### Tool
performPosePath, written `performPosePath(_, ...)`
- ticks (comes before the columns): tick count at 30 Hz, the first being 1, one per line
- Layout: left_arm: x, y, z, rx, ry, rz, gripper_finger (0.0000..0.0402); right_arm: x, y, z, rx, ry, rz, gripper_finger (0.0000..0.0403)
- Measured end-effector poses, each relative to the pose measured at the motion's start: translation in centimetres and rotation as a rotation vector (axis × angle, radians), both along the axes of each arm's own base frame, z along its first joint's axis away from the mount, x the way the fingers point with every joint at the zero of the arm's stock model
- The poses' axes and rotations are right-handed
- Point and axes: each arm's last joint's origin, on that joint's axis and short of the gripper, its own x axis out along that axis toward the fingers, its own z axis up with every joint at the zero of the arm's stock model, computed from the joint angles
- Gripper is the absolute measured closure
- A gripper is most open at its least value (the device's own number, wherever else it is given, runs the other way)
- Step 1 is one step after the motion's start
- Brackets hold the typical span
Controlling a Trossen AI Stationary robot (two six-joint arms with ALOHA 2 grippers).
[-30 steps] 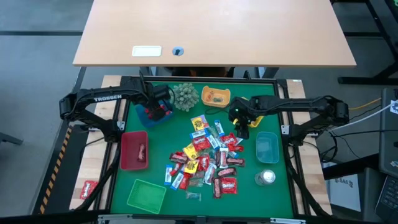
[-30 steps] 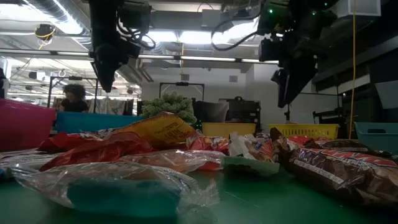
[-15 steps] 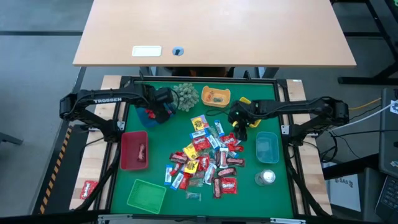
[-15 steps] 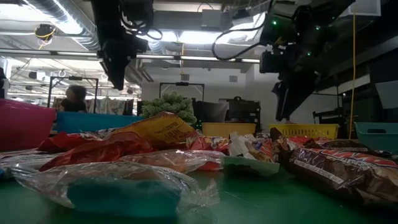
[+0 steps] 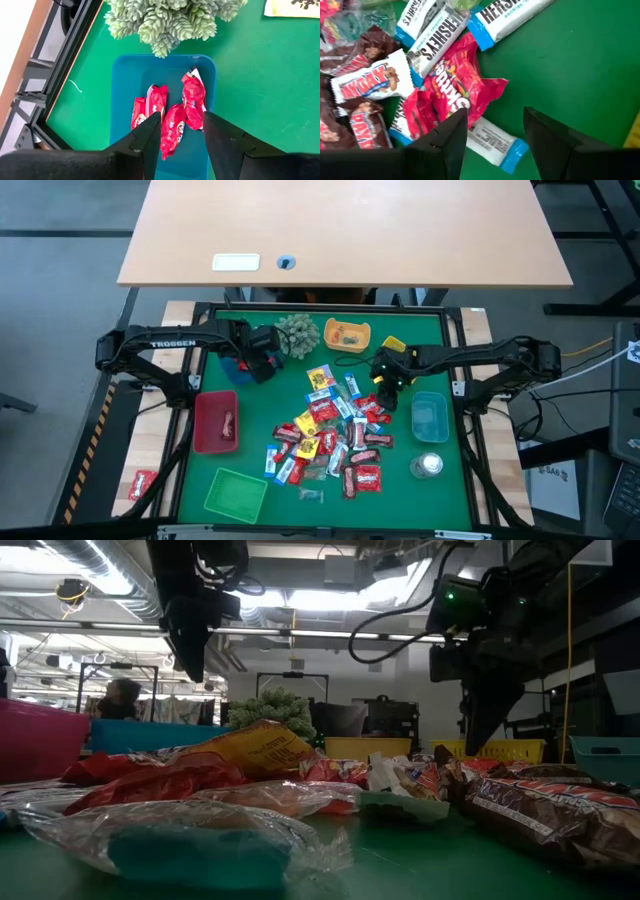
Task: Sort candy
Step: Put the red candy into the gray bin
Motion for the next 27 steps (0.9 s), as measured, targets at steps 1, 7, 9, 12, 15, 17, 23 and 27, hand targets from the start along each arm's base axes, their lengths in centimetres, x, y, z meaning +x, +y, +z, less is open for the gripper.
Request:
performPosePath(1, 0.0, 0.0, 0.0, 0.000, 0.000, -0.002, 0.0269, 0.0, 0.0, 0.0, 0.012, -0.001, -0.009, 0.0210)
performPosePath(7, 0.0, -0.1, 0.0, 0.000, 0.000, -0.005, 0.0269, 0.0, 0.1, 0.0, 0.055, 0.006, -0.057, 0.0210)
performPosePath(9, 0.1, -0.1, 0.0, 0.002, -0.006, -0.005, 0.0269, 0.0, 0.1, 0.0, 0.062, 0.009, -0.072, 0.0210)
performPosePath(12, 0.2, -0.1, 0.0, 0.004, -0.015, -0.005, 0.0269, 0.0, 0.1, 0.0, 0.081, 0.013, -0.090, 0.0210)
performPosePath(15, 0.2, -0.1, 0.0, 0.004, -0.016, -0.005, 0.0269, 0.1, 0.3, 0.0, 0.080, 0.007, -0.084, 0.0210)
performPosePath(17, 0.2, -0.1, 0.0, 0.004, -0.016, -0.005, 0.0269, 0.3, 0.6, 0.1, 0.058, -0.011, -0.076, 0.0210)
performPosePath(23, 0.2, -0.1, 0.0, 0.005, -0.015, -0.007, 0.0269, 0.9, 2.2, 0.2, -0.041, -0.043, -0.037, 0.0210)
performPosePath(27, 0.2, -0.1, 0.0, 0.005, -0.015, -0.007, 0.0269, 1.0, 3.0, 0.2, -0.107, -0.042, -0.028, 0.0210)
